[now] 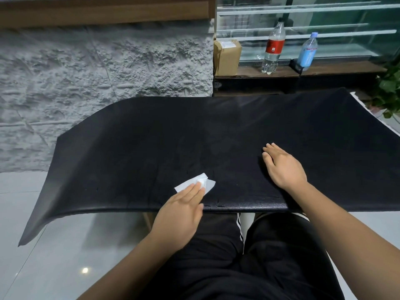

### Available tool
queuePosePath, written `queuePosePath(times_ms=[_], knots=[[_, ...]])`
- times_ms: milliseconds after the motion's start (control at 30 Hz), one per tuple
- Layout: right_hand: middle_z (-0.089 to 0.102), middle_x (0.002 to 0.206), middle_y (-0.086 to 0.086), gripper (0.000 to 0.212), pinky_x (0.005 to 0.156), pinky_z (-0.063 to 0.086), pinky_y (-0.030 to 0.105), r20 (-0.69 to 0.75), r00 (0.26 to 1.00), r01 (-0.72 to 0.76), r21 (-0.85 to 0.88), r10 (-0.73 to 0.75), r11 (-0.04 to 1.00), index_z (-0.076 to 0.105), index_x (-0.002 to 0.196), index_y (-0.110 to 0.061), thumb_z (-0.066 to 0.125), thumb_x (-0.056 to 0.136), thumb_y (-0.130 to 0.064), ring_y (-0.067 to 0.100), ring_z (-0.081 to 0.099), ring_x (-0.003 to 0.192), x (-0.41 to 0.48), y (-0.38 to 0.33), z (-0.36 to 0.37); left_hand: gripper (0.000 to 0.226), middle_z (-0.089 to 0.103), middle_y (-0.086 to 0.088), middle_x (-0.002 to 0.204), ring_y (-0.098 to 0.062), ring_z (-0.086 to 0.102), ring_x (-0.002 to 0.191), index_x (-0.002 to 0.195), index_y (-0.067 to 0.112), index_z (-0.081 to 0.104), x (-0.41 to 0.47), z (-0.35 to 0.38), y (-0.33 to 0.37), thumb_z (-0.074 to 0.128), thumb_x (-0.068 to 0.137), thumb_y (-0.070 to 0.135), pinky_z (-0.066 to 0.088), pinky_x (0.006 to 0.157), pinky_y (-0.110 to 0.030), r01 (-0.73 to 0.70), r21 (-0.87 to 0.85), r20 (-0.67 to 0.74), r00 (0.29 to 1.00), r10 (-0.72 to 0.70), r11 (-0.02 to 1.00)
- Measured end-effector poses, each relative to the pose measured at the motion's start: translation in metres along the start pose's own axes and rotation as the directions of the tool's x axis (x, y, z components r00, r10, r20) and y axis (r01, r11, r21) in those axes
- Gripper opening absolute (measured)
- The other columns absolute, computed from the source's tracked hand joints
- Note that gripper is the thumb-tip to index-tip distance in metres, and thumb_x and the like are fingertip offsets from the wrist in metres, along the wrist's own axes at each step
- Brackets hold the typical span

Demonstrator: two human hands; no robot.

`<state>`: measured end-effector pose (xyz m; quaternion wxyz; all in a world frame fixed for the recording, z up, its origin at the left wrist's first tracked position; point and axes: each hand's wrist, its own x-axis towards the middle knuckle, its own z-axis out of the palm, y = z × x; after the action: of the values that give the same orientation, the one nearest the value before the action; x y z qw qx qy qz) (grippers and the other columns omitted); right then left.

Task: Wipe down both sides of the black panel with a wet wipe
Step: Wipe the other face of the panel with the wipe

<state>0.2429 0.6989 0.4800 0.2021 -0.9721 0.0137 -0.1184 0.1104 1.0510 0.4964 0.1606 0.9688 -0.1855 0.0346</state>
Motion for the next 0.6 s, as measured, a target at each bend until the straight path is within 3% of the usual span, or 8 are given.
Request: queuePosePath(times_ms=[333,467,600], knots=[[0.046,0.160,-0.013,0.049,0.119,0.039,0.040,-0.004,1.000,-0.004,-0.012,0.004,1.000,0.060,0.144,-0.028,0.031,0.110,-0.047,0.001,0.028,0.153,-0.001,-0.003,-0.001,0.057,0.034,0.011,0.167,-0.001,0.022,0.156,0.161,0.021,0.041,-0.013,-0.017,-0.024,0.048,0.105,0.023,0.014,0.123,-0.017,0.119,-0.013,-0.084,0.989,-0.120,0.993],[0.046,0.161,-0.013,0.049,0.119,0.040,0.041,0.002,1.000,-0.009,-0.021,0.010,1.000,0.060,0.145,-0.028,0.031,0.110,-0.047,0.002,0.029,0.154,0.000,-0.004,-0.002,0.061,0.029,0.011,0.169,-0.001,0.017,0.157,0.163,0.021,0.037,-0.019,-0.015,-0.015,0.045,0.102,0.022,-0.002,0.119,-0.009,0.099,-0.004,-0.077,0.992,-0.099,0.995],[0.048,0.160,-0.011,0.049,0.119,0.040,0.041,-0.008,1.000,0.002,-0.023,-0.003,1.000,0.060,0.144,-0.027,0.032,0.110,-0.046,0.003,0.031,0.153,-0.001,-0.005,-0.001,0.066,0.021,0.012,0.172,0.000,0.012,0.158,0.165,0.024,0.031,-0.023,-0.011,-0.001,0.039,0.100,0.025,-0.002,0.122,-0.012,0.034,-0.039,-0.027,0.999,-0.035,0.999]])
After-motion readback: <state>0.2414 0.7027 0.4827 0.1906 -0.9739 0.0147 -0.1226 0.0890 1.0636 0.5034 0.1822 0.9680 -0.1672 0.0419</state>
